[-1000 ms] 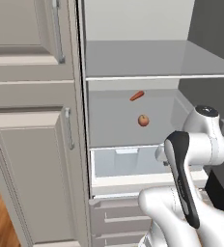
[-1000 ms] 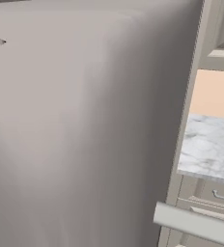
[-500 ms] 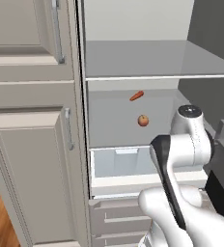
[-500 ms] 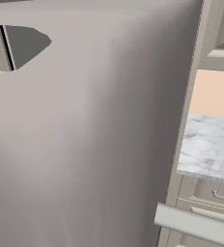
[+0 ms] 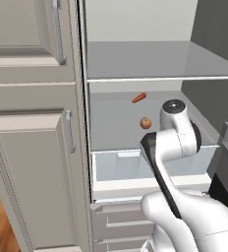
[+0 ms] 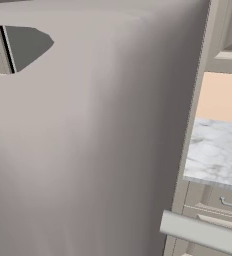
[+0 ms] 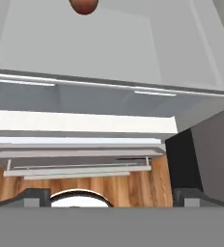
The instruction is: Pick up the peach and apple from the fridge and place one fruit on each plate on the dining counter.
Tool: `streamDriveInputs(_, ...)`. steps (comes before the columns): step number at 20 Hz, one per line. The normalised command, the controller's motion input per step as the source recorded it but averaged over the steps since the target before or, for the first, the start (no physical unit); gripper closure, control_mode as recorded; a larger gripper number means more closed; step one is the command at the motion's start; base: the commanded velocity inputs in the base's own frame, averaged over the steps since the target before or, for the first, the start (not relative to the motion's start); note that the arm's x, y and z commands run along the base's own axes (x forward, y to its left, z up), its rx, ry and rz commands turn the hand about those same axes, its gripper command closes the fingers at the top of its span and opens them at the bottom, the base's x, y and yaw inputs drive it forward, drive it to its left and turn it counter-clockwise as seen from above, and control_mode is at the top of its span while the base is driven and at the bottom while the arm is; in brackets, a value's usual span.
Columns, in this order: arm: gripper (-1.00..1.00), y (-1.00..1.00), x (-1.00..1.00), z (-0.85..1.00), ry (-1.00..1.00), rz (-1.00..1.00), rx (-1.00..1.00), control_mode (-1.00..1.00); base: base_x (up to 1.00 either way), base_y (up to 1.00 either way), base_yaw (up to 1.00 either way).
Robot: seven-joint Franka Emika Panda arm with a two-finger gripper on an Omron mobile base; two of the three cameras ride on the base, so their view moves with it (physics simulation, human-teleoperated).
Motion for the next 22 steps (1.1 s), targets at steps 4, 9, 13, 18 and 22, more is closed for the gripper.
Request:
streamDriveInputs(4,-1.00,-0.11,0.58,0.22,-0.05,0.00,0.00,-1.00,0.00,0.00,0.00)
streamDriveInputs(9,-1.00,-0.15,0.47,0.05,-0.11,0.00,0.03,-1.00,0.00,0.00,0.00)
streamDriveInputs(13,-1.00,-0.13,0.55,0.00,-0.14,0.00,0.07,-1.00,0.00,0.00,0.00)
streamDriveInputs(18,-1.00,-0.03,0.56,0.00,-0.03,0.00,0.02,-1.00,0.00,0.00,0.00)
streamDriveInputs(22,-1.00,0.00,0.56,0.00,0.00,0.00,0.00,-1.00,0.00,0.00,0.00)
